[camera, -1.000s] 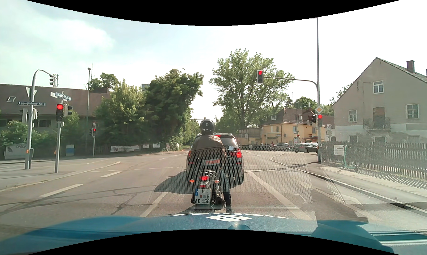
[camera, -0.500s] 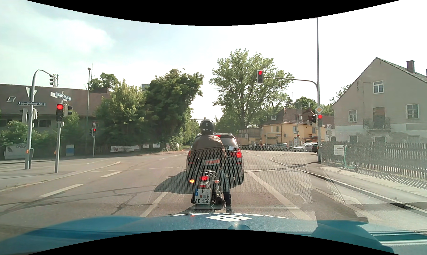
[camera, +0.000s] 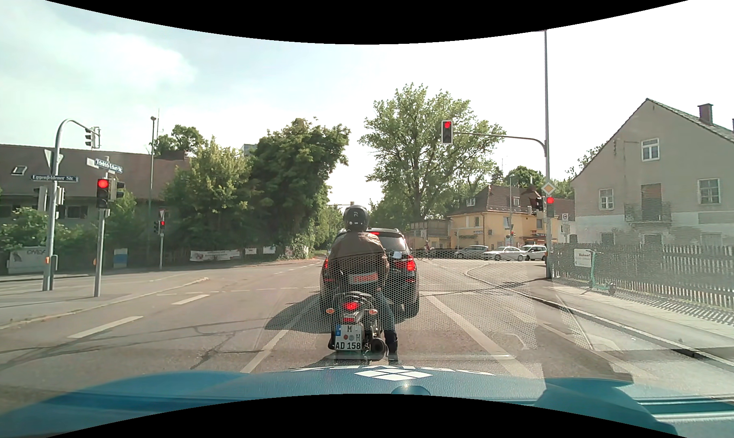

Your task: Follow the waypoints while adhering to traffic rules and regulations

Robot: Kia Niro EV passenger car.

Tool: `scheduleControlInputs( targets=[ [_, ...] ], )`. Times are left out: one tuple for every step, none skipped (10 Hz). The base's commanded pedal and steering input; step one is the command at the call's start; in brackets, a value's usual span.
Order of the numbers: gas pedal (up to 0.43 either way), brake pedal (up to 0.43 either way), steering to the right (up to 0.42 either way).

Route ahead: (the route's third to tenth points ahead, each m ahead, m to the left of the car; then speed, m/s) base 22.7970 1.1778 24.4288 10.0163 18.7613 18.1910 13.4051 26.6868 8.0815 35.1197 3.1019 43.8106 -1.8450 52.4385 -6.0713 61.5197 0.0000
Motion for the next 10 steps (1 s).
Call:
scheduleControlInputs(
  targets=[
    [0.0,0.317,-0.011],
    [0.0,0.317,-0.011],
    [0.0,0.317,-0.011],
    [0.0,0.317,-0.011],
    [0.0,0.317,-0.011],
    [0.0,0.317,-0.011],
    [0.0,0.317,-0.011],
    [0.0,0.317,-0.011],
    [0.0,0.317,-0.011],
    [0.0,0.317,-0.011]
  ],
)
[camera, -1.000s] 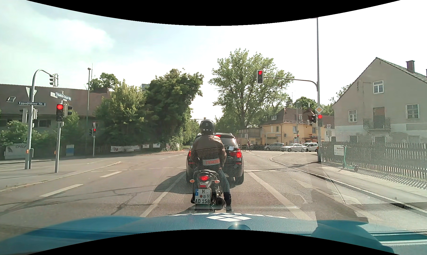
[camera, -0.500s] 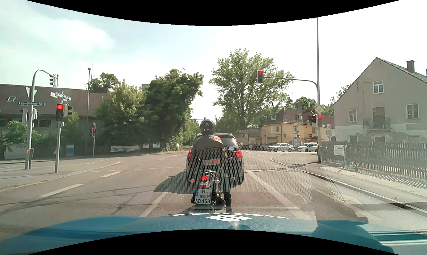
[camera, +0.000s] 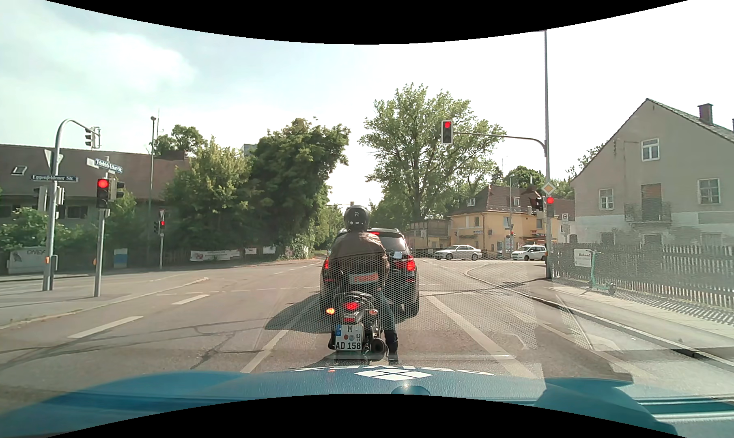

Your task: Follow the waypoints while adhering to traffic rules and regulations

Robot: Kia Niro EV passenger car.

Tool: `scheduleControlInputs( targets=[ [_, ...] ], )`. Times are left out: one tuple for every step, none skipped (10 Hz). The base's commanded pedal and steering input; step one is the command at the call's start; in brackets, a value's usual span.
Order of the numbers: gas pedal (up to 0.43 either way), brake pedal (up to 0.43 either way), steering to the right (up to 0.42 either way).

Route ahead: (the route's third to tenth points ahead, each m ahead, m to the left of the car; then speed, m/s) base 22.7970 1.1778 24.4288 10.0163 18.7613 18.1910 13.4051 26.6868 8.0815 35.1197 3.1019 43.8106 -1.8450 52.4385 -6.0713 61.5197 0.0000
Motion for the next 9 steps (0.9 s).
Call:
scheduleControlInputs(
  targets=[
    [0.0,0.317,-0.011],
    [0.0,0.317,-0.011],
    [0.0,0.317,-0.011],
    [0.0,0.317,-0.011],
    [0.0,0.317,-0.011],
    [0.0,0.317,-0.011],
    [0.0,0.317,-0.011],
    [0.0,0.317,-0.011],
    [0.0,0.317,-0.011]
  ],
)
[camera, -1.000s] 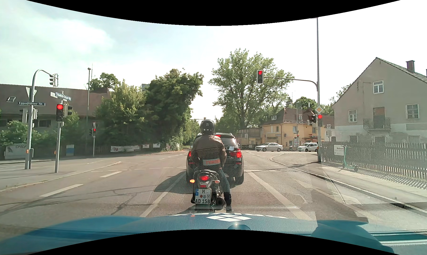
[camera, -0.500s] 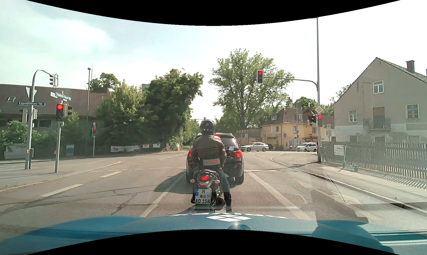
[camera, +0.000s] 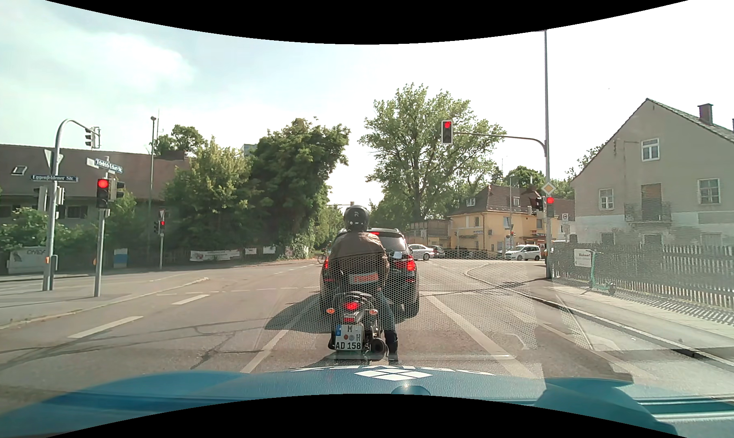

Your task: Follow the waypoints while adhering to traffic rules and regulations

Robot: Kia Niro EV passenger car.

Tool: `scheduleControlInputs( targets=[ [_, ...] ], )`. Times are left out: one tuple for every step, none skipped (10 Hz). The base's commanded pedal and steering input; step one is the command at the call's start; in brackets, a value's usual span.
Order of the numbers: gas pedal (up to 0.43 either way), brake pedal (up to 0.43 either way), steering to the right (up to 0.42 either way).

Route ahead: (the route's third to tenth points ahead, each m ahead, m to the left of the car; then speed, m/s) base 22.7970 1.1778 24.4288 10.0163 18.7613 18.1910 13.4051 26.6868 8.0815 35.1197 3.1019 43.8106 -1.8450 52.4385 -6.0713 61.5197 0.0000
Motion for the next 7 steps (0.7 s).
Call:
scheduleControlInputs(
  targets=[
    [0.0,0.317,-0.011],
    [0.0,0.317,-0.011],
    [0.0,0.317,-0.011],
    [0.0,0.311,-0.011],
    [0.0,0.317,-0.011],
    [0.0,0.317,-0.011],
    [0.0,0.311,-0.011]
  ],
)
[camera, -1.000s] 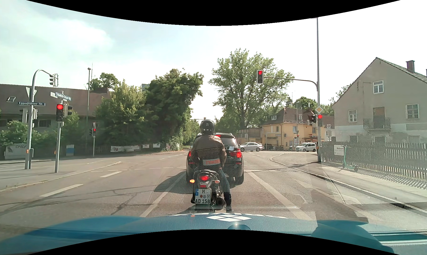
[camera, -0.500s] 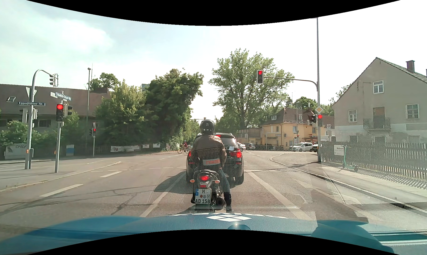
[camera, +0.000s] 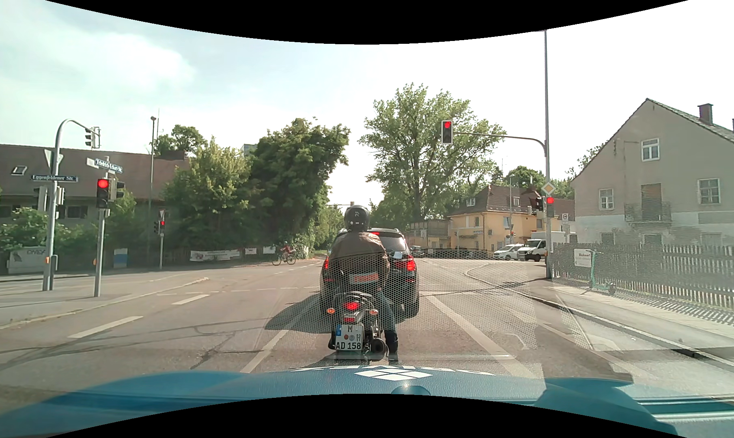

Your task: Follow the waypoints while adhering to traffic rules and regulations

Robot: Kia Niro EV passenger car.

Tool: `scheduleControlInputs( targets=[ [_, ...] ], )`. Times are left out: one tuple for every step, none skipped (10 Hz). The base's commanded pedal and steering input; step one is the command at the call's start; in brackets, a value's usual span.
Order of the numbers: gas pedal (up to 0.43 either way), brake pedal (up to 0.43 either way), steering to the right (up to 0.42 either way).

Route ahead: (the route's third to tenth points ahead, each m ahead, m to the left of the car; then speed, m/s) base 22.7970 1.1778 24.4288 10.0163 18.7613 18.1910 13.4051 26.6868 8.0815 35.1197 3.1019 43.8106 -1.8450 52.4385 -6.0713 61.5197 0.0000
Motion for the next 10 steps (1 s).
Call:
scheduleControlInputs(
  targets=[
    [0.0,0.317,-0.011],
    [0.0,0.317,-0.011],
    [0.0,0.317,-0.011],
    [0.0,0.317,-0.011],
    [0.0,0.317,-0.011],
    [0.0,0.317,-0.011],
    [0.0,0.317,-0.011],
    [0.0,0.317,-0.011],
    [0.0,0.317,-0.011],
    [0.0,0.317,-0.011]
  ],
)
